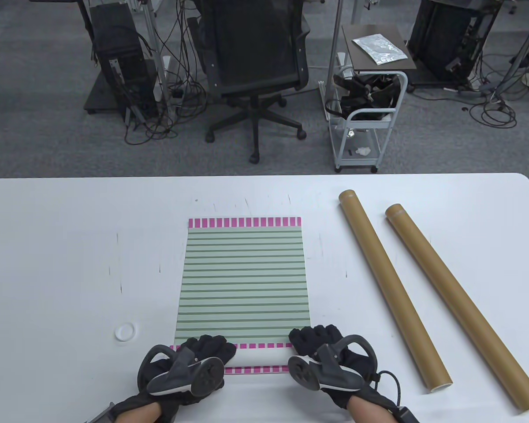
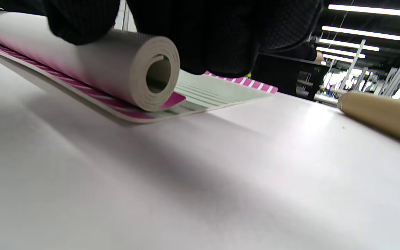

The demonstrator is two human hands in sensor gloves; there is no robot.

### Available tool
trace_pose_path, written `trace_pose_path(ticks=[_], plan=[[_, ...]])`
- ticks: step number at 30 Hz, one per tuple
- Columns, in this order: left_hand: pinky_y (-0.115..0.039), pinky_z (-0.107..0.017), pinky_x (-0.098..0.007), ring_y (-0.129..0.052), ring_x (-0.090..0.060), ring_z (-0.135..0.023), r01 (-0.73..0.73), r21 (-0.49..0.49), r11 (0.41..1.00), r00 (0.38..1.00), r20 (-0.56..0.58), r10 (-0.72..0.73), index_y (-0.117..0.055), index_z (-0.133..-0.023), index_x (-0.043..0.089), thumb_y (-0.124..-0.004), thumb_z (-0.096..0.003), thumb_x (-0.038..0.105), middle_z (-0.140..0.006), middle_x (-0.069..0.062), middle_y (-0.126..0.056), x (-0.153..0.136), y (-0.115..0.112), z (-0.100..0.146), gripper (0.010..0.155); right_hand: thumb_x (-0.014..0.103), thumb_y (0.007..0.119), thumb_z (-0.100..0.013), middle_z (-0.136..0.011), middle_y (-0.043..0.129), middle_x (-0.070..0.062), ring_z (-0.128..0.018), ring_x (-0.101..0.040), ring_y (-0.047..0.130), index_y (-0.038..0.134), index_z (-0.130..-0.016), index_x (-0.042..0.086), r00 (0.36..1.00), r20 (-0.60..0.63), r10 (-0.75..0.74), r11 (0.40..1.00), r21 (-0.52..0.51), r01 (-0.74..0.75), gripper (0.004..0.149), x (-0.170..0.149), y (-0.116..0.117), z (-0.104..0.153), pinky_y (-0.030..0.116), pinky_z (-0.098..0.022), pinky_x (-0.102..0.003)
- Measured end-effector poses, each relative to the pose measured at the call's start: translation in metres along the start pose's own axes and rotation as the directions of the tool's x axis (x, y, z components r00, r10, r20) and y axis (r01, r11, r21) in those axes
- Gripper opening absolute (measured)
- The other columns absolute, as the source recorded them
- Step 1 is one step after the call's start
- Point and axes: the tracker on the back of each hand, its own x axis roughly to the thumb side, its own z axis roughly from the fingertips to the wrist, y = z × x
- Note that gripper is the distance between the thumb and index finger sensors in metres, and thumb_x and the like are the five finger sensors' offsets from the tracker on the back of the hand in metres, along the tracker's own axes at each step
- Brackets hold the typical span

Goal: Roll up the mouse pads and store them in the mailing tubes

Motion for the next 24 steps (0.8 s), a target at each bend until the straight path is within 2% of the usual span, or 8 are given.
trace_pose_path(ticks=[4,8,13,15,18,21,24], plan=[[-0.056,-0.083,-0.046,-0.058,-0.025,-0.111,-0.055,-0.025,0.998,0.998,-0.025,0.055,-0.045,-0.105,0.037,-0.066,-0.0416,0.053,-0.117,0.004,-0.05,-0.006,-0.001,-0.006,0.068,0.042,0.074,-0.044,-0.094,0.08,-0.009,-0.079,-0.03,0.084,0.07,-0.098,0.017,0.998,0.014,0.056,0.998,0.002,-0.057,0.06,0.007,0.003,-0.003,0.069,-0.065,-0.051],[-0.059,-0.083,-0.043,-0.062,-0.022,-0.109,-0.01,-0.022,1.0,0.997,-0.074,0.008,-0.043,-0.104,0.041,-0.066,-0.0434,0.05,-0.115,0.007,-0.054,-0.008,-0.003,-0.014,0.066,0.041,0.081,-0.04,-0.096,0.079,-0.013,-0.078,-0.031,0.086,0.066,-0.102,0.013,1.0,0.0,0.018,0.996,0.084,-0.018,0.069,0.005,0.007,-0.01,0.071,-0.063,-0.052],[-0.061,-0.082,-0.041,-0.064,-0.016,-0.107,0.0,-0.018,1.0,0.994,-0.108,-0.002,-0.045,-0.104,0.042,-0.072,-0.0426,0.05,-0.112,0.01,-0.06,-0.009,-0.003,-0.019,0.067,0.042,0.08,-0.04,-0.094,0.079,-0.01,-0.076,-0.029,0.087,0.066,-0.101,0.017,0.999,-0.028,0.035,0.994,0.103,-0.032,0.067,0.005,0.013,-0.016,0.073,-0.062,-0.05],[-0.064,-0.081,-0.04,-0.067,-0.014,-0.105,0.03,-0.001,1.0,0.991,-0.128,-0.03,-0.048,-0.103,0.042,-0.076,-0.0421,0.048,-0.11,0.011,-0.063,-0.006,-0.003,-0.02,0.067,0.042,0.08,-0.04,-0.094,0.079,-0.009,-0.076,-0.028,0.087,0.065,-0.101,0.017,0.999,-0.032,0.035,0.994,0.103,-0.032,0.067,0.004,0.014,-0.016,0.073,-0.062,-0.05],[-0.069,-0.079,-0.034,-0.074,-0.012,-0.1,0.15,0.008,0.989,0.982,-0.121,-0.148,-0.049,-0.102,0.044,-0.076,-0.0399,0.048,-0.107,0.013,-0.069,-0.002,0.0,-0.02,0.068,0.043,0.08,-0.04,-0.092,0.08,-0.007,-0.073,-0.025,0.088,0.067,-0.099,0.019,0.999,-0.036,0.026,0.996,0.088,-0.023,0.065,0.002,0.015,-0.015,0.073,-0.062,-0.048],[-0.073,-0.075,-0.033,-0.079,-0.013,-0.096,0.128,0.015,0.992,0.988,-0.095,-0.126,-0.054,-0.101,0.042,-0.078,-0.0382,0.048,-0.104,0.012,-0.074,-0.001,0.002,-0.017,0.067,0.042,0.08,-0.041,-0.091,0.081,-0.007,-0.072,-0.025,0.089,0.068,-0.099,0.019,1.0,-0.016,-0.022,0.99,0.137,0.024,0.064,0.001,0.012,-0.016,0.073,-0.063,-0.048],[-0.076,-0.073,-0.032,-0.083,-0.014,-0.093,0.199,0.027,0.98,0.977,-0.079,-0.197,-0.056,-0.101,0.039,-0.078,-0.0375,0.048,-0.101,0.01,-0.077,0.004,0.001,-0.013,0.067,0.044,0.08,-0.041,-0.088,0.084,-0.006,-0.068,-0.023,0.091,0.07,-0.098,0.019,0.999,0.003,-0.033,0.99,0.138,0.032,0.063,0.002,0.01,-0.013,0.074,-0.062,-0.047]])
